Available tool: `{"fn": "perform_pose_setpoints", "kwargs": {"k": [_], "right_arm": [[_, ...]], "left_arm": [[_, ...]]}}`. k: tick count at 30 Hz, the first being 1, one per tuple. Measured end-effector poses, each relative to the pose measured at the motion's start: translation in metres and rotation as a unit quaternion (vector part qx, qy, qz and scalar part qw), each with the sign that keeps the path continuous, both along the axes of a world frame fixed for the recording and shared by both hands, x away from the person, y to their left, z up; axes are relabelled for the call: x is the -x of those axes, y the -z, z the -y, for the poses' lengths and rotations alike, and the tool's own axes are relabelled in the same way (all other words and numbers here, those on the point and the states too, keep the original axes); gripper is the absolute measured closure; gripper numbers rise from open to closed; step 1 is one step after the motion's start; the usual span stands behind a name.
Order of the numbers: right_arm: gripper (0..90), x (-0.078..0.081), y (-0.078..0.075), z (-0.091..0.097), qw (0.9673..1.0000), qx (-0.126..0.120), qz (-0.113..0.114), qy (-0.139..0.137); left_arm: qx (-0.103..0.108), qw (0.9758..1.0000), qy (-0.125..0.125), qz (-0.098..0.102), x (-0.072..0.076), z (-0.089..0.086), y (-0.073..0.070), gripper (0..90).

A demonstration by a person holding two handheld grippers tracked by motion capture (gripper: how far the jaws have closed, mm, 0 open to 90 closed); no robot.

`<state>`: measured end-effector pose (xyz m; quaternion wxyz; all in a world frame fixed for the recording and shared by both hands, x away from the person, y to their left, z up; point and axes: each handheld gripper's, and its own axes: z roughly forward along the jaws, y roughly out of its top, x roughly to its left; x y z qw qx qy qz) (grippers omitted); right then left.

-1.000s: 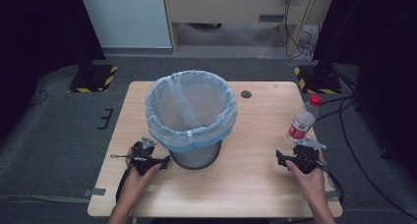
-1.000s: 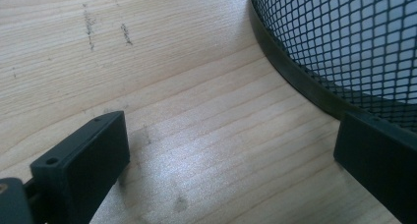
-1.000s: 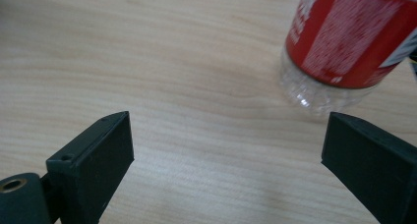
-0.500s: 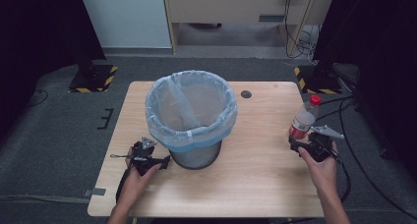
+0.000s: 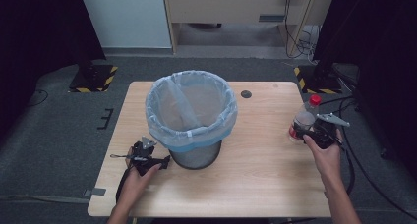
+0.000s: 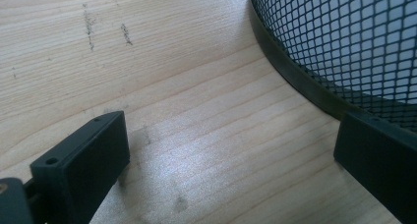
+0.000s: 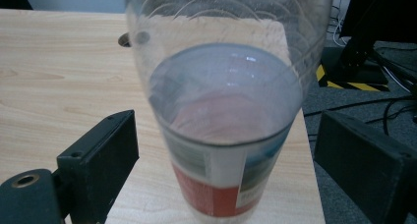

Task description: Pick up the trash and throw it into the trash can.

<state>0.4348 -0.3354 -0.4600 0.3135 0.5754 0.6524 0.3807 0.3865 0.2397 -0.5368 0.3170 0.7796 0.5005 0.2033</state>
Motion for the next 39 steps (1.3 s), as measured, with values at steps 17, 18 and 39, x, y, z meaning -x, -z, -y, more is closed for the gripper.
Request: {"fn": "perform_pose_setpoints", "kwargs": {"k": [17, 18, 39], "right_arm": [[27.1, -0.014, -0.002, 0.001, 0.9999, -0.003, 0.008, -0.011], [27.1, -0.013, -0.003, 0.001, 0.9999, -0.003, 0.011, -0.011], [27.5, 0.018, -0.072, -0.054, 0.9926, -0.041, 0.06, -0.098]], "left_arm": [[0.0, 1.0, 0.0, 0.0, 0.0, 0.0, 0.0, 0.0], [0.0, 1.0, 0.0, 0.0, 0.0, 0.0, 0.0, 0.0], [0.0, 1.0, 0.001, 0.0, 0.0, 0.0, 0.0, 0.0]]}}
